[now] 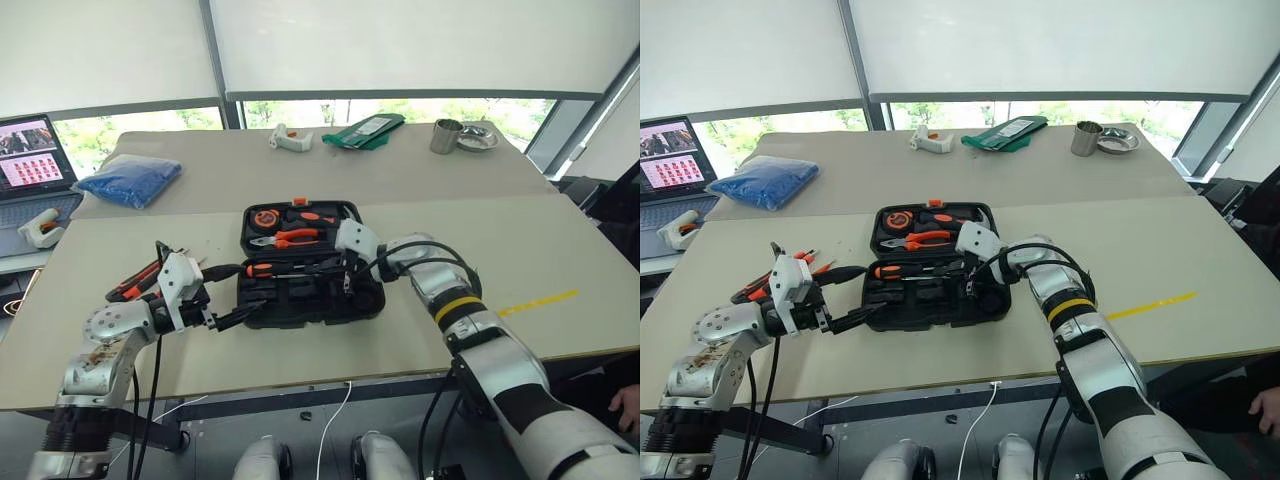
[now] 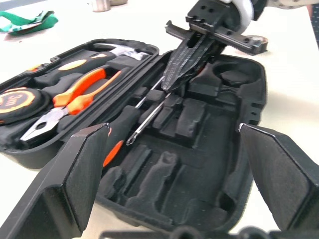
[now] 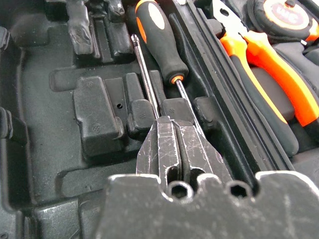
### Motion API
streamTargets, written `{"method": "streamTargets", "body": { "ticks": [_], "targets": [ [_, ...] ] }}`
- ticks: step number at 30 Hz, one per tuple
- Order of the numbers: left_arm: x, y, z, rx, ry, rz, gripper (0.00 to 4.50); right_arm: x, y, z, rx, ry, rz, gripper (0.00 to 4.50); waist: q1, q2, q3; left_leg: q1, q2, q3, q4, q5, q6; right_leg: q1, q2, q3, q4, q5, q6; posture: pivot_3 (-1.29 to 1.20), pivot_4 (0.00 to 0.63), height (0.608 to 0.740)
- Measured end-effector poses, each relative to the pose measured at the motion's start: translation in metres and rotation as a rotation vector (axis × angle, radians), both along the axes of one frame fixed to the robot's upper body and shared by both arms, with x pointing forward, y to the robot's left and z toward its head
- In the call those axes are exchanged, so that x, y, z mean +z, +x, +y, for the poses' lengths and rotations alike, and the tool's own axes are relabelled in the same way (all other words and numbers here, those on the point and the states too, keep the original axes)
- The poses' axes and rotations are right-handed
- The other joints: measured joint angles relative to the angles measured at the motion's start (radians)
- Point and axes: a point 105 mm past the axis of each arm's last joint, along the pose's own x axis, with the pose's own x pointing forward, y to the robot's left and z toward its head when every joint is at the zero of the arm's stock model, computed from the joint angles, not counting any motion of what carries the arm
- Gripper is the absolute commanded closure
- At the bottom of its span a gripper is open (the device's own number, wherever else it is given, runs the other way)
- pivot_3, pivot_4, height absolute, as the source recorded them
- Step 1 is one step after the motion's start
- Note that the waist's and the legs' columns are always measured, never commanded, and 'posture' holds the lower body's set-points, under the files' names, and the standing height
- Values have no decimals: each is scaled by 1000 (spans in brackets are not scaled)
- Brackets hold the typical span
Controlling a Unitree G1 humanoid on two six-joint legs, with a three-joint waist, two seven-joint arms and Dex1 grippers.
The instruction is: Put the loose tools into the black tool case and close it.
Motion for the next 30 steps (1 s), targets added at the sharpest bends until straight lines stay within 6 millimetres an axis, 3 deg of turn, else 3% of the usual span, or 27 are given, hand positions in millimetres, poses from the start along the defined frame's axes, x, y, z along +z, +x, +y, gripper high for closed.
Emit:
{"method": "streamTargets", "body": {
  "ticks": [4,6,9,11,13,16,21,28,30],
  "targets": [
    [-7,-15,43,167,-72,29,0,52,-23,-32,12,147,-117,2312,8,-1,0,0,0,0,-8,-1,-2,-2,0,-2,-4,0,0,0,150,740],
    [-11,-27,66,251,-75,50,0,60,-40,-41,25,196,-172,1619,12,-1,-1,3,1,0,-10,-3,-3,0,0,-3,-5,-3,-1,0,150,740],
    [-20,-47,92,352,-54,89,0,47,-65,-59,11,230,-167,615,16,-1,-1,3,0,1,-10,-4,-3,-1,-2,-3,-5,-5,-2,0,150,740],
    [-27,-59,108,417,-46,122,0,36,-77,-71,-9,228,-151,175,20,-1,-1,2,0,1,-10,-4,-3,-1,-3,-4,-5,-6,-2,0,150,740],
    [-37,-78,138,548,-43,167,0,24,-97,-87,-46,233,-165,175,23,-2,-1,3,0,1,-10,-6,-7,0,-3,-4,-5,-9,1,0,150,740],
    [-39,-92,167,662,-26,183,0,15,-113,-106,-141,279,-170,175,27,-2,-1,3,0,1,-10,-8,-11,-1,-4,-5,-5,-12,3,0,150,740],
    [-33,-85,167,641,16,172,0,12,-126,-112,-162,282,-163,175,35,-2,-1,6,0,2,-10,-8,-13,0,-8,-7,-5,-13,-5,0,150,740],
    [-11,-21,127,514,128,195,0,32,-118,-112,-171,280,-249,175,47,-3,-1,9,0,3,-10,-8,-13,2,-8,-7,-5,-13,-5,0,150,740],
    [-2,1,113,507,119,205,0,35,-116,-110,-168,282,-257,175,47,-4,-1,8,0,3,-10,-7,-12,3,-6,-7,-4,-9,3,0,150,740]
  ]
}}
